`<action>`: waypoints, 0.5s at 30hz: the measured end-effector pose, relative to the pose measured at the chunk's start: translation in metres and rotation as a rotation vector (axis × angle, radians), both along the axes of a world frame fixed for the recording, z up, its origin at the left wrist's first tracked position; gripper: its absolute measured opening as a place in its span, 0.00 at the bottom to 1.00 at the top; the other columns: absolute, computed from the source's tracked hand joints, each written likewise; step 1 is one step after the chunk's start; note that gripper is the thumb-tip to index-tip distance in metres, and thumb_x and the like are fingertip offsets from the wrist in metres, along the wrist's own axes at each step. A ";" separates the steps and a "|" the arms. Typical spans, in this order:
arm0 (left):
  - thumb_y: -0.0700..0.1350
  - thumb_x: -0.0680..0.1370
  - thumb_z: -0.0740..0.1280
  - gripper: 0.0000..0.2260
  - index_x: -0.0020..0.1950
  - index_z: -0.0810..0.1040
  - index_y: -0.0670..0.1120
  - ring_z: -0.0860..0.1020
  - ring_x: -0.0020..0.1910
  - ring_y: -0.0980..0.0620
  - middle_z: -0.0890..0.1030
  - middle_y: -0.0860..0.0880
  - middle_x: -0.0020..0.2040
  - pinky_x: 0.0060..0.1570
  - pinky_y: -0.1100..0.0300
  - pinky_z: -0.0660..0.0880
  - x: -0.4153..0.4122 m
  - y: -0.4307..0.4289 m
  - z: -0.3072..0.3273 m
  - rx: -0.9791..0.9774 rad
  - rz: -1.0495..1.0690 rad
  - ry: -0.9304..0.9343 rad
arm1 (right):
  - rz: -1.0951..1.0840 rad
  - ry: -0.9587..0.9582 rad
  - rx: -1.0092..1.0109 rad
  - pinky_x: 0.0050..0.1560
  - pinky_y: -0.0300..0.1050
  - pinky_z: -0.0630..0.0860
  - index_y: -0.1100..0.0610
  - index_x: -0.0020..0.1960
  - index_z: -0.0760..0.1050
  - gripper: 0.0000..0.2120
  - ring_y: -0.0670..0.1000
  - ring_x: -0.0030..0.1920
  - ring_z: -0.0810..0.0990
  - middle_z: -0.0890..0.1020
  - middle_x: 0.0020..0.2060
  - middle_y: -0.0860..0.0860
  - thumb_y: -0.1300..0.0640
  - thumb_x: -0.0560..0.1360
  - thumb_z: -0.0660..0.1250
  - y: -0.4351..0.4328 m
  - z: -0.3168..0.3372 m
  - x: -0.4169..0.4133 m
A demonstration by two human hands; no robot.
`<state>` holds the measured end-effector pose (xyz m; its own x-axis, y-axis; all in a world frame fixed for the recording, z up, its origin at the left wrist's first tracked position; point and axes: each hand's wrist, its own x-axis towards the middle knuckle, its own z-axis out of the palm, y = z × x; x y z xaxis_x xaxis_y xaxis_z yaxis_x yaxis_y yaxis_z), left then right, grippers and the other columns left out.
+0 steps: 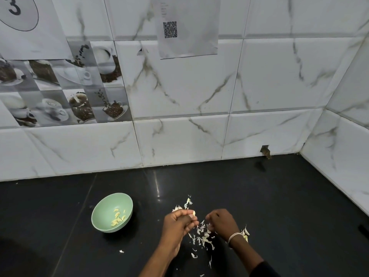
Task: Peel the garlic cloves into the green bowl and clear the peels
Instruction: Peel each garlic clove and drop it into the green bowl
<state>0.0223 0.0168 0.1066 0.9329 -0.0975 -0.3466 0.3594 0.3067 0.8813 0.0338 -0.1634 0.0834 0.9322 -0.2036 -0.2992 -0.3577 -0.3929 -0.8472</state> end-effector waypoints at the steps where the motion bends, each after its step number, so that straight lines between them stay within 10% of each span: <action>1: 0.31 0.78 0.69 0.05 0.52 0.82 0.33 0.85 0.44 0.42 0.84 0.31 0.47 0.40 0.63 0.81 0.000 0.000 -0.001 0.005 0.008 -0.003 | -0.001 -0.005 0.075 0.34 0.44 0.79 0.64 0.41 0.82 0.14 0.51 0.30 0.82 0.82 0.31 0.54 0.65 0.78 0.59 0.002 0.002 -0.001; 15: 0.30 0.76 0.69 0.03 0.46 0.83 0.35 0.84 0.36 0.47 0.85 0.36 0.39 0.39 0.61 0.81 -0.002 -0.009 -0.002 0.281 -0.090 -0.186 | 0.208 -0.148 0.184 0.29 0.41 0.75 0.64 0.38 0.82 0.07 0.52 0.28 0.80 0.82 0.28 0.58 0.64 0.73 0.69 0.009 0.029 -0.012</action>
<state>0.0207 0.0074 0.1047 0.9747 -0.1074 -0.1959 0.1989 0.0170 0.9799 0.0221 -0.1547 0.1120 0.9844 0.0406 -0.1709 -0.1530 -0.2801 -0.9477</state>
